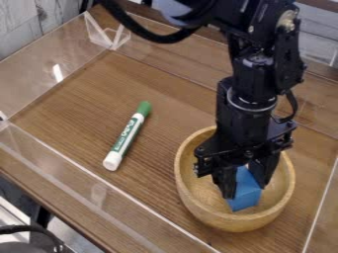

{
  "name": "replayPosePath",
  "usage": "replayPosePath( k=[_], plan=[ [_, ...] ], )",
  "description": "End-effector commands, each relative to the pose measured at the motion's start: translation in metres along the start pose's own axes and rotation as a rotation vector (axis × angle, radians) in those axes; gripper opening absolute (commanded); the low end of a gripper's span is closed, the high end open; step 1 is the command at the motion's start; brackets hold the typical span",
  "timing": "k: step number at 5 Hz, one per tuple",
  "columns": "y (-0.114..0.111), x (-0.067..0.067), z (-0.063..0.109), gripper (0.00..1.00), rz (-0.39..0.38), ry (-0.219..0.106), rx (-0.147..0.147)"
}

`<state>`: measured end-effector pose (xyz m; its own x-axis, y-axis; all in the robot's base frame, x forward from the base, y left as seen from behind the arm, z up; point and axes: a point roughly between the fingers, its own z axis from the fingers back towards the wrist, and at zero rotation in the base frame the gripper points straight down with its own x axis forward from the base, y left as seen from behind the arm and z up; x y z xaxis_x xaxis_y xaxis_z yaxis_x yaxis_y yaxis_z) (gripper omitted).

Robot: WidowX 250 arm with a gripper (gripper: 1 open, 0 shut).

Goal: Remove the blue block from inside the brown bowl and put it on the table

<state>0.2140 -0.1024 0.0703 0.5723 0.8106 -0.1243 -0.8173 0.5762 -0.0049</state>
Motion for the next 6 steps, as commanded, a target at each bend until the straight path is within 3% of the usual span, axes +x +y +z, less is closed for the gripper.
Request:
replayPosePath(
  k=[1,6],
  plan=[
    [-0.0084,0.0001,0.0181,0.0,-0.002,-0.01,-0.072],
    [-0.0031,-0.0009,0.0203,0.0,-0.011,0.006,-0.067]
  ],
)
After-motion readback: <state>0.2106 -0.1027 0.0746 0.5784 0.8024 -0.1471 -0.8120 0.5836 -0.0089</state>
